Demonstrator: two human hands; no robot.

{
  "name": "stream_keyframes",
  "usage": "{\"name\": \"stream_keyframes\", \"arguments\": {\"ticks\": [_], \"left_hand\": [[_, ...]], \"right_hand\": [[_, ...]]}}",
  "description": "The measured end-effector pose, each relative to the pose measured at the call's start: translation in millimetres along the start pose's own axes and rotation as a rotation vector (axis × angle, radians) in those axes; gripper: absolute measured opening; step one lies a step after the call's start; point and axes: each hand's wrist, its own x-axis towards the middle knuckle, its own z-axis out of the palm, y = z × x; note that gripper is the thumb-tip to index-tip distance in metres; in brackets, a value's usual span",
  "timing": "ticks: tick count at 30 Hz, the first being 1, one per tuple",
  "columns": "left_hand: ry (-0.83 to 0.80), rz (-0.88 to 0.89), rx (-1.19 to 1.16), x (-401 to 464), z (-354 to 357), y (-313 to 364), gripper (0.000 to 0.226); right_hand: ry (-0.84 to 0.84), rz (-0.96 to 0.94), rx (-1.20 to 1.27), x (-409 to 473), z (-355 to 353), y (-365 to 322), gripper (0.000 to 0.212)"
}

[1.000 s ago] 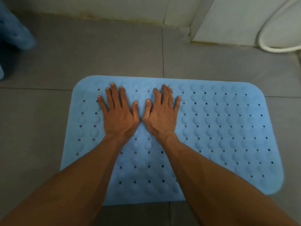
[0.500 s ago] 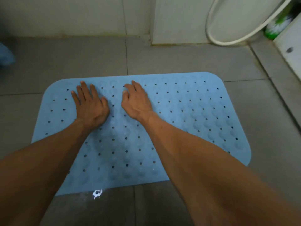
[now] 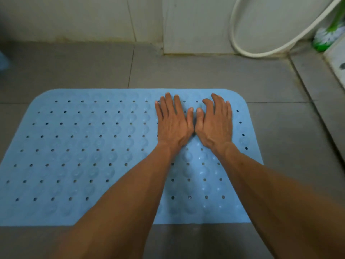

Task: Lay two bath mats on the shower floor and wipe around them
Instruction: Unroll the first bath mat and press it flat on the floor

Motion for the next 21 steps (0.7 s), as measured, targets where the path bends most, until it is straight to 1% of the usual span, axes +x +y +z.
{"name": "stream_keyframes", "arguments": {"ticks": [3,6,10,13,16,21], "left_hand": [[0.020,-0.041,0.030,-0.7,5.4,-2.2,0.066],[0.020,-0.032,0.055,1.6,4.9,-0.7,0.066],[0.000,-0.039,0.097,2.7,4.4,-0.3,0.069],[-0.020,-0.053,0.108,6.5,0.4,0.9,0.070],[-0.028,-0.057,0.142,7.6,-3.7,4.4,0.070],[-0.099,-0.039,0.170,15.0,-7.0,6.1,0.069]], "right_hand": [[-0.036,0.072,0.053,3.9,2.7,2.8,0.047],[-0.073,0.136,0.069,9.2,0.1,3.6,0.051],[-0.080,0.127,-0.029,6.3,-3.0,-2.3,0.058],[-0.098,0.178,-0.097,7.5,-7.5,-4.3,0.060],[-0.084,0.195,-0.119,8.3,-11.2,-5.2,0.060],[-0.055,0.214,-0.106,12.8,-4.0,-4.5,0.054]]}}
